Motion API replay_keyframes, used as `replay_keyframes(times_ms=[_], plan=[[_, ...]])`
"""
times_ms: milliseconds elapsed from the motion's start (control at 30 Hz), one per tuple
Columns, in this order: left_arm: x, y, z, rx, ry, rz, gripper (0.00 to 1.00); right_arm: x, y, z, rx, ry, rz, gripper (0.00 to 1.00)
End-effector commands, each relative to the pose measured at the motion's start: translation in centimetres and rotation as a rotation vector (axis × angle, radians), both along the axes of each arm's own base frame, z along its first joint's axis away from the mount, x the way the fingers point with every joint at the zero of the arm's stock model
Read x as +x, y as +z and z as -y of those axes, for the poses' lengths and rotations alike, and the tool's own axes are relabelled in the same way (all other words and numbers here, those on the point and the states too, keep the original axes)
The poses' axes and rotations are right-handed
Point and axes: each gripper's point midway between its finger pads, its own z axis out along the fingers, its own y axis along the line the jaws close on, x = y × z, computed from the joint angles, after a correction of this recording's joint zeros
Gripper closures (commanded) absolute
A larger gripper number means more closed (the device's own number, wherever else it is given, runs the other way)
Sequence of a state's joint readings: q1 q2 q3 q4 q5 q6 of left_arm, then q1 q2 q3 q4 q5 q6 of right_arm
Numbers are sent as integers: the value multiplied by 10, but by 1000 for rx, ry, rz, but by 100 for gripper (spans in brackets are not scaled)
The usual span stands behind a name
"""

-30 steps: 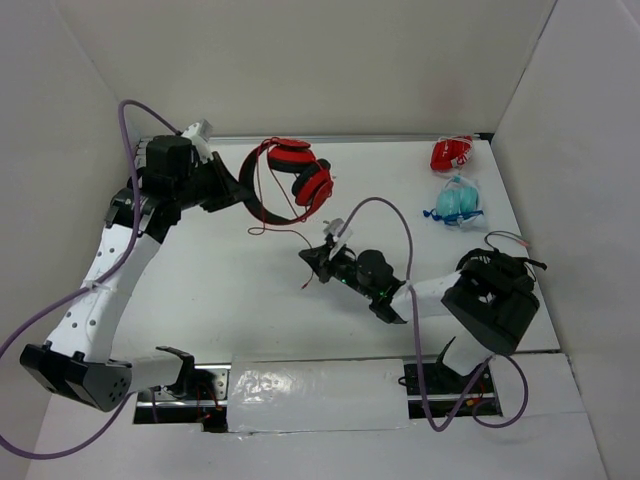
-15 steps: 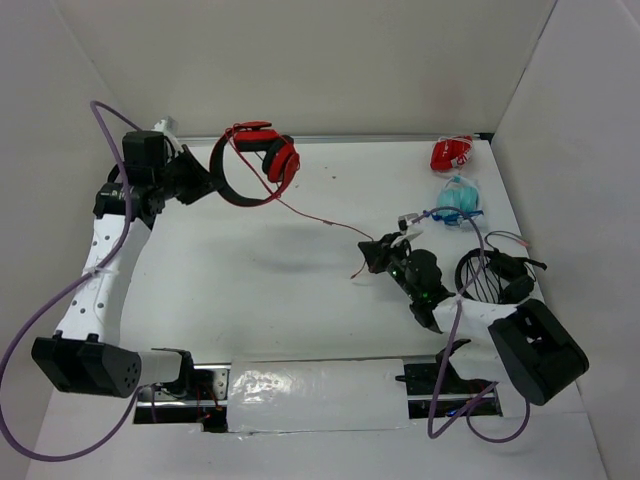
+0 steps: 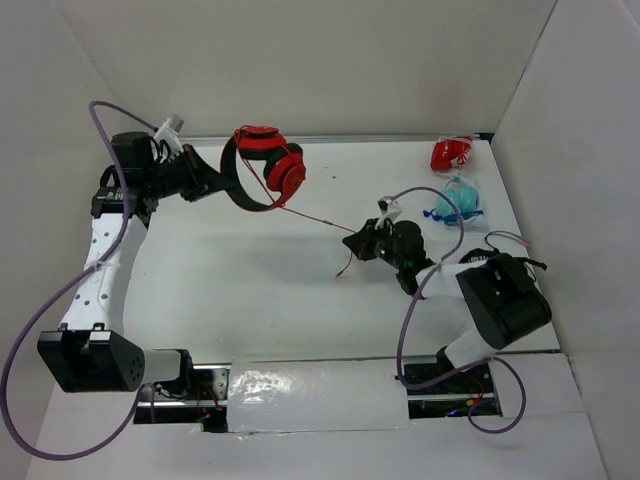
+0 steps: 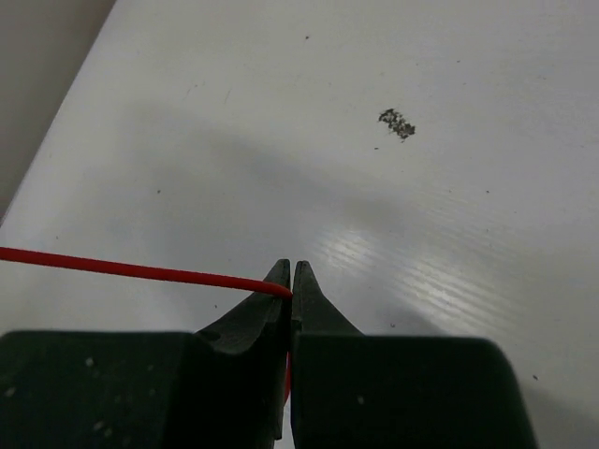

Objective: Wrap the headphones

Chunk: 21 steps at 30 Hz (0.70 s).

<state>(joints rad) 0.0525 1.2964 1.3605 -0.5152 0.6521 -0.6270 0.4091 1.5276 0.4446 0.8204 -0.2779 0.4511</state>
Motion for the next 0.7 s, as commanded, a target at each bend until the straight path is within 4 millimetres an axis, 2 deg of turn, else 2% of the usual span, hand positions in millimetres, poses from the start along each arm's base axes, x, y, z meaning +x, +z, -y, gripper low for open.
replay_keyframes(times_ms=[0, 33, 67, 100, 133, 167, 200, 233, 267, 300, 333, 367, 500, 567, 600, 667], plan=[[-24, 46, 40, -39, -298, 264, 100, 21, -4, -10, -58, 39, -42, 100], [-27, 41, 52, -21, -321, 265, 100, 27, -1, -11, -70, 50, -39, 100], [-27, 34, 62, 9, -328, 265, 100, 28, -9, -10, -102, 62, -98, 100], [-28, 28, 67, 44, -349, 280, 100, 47, 11, -15, -104, 61, -65, 100], [-32, 15, 80, 61, -382, 261, 100, 63, 16, -13, -157, 67, -89, 100], [-34, 8, 88, 96, -414, 283, 100, 73, 16, -10, -189, 50, -101, 100], [-37, -9, 94, 119, -432, 264, 100, 84, 1, -6, -229, 39, -144, 100], [-48, -17, 113, 137, -480, 265, 100, 82, -7, 3, -249, 80, -228, 100], [-44, -28, 116, 187, -461, 267, 100, 104, 15, 1, -237, 76, -186, 100], [-46, -41, 121, 216, -467, 244, 100, 112, 11, 6, -259, 53, -205, 100], [-52, -55, 131, 267, -468, 224, 100, 121, 18, 15, -293, 35, -223, 100], [-52, -64, 132, 295, -448, 205, 100, 127, 23, 23, -322, -4, -217, 100], [-55, -103, 125, 383, -362, 110, 100, 134, 55, 50, -367, -80, -187, 100], [-60, -112, 129, 397, -378, 104, 100, 134, 70, 58, -392, -108, -162, 100], [-65, -123, 133, 429, -405, 112, 100, 129, 85, 55, -433, -72, -113, 100], [-68, -132, 136, 464, -404, 109, 100, 123, 99, 52, -447, -54, -92, 100]])
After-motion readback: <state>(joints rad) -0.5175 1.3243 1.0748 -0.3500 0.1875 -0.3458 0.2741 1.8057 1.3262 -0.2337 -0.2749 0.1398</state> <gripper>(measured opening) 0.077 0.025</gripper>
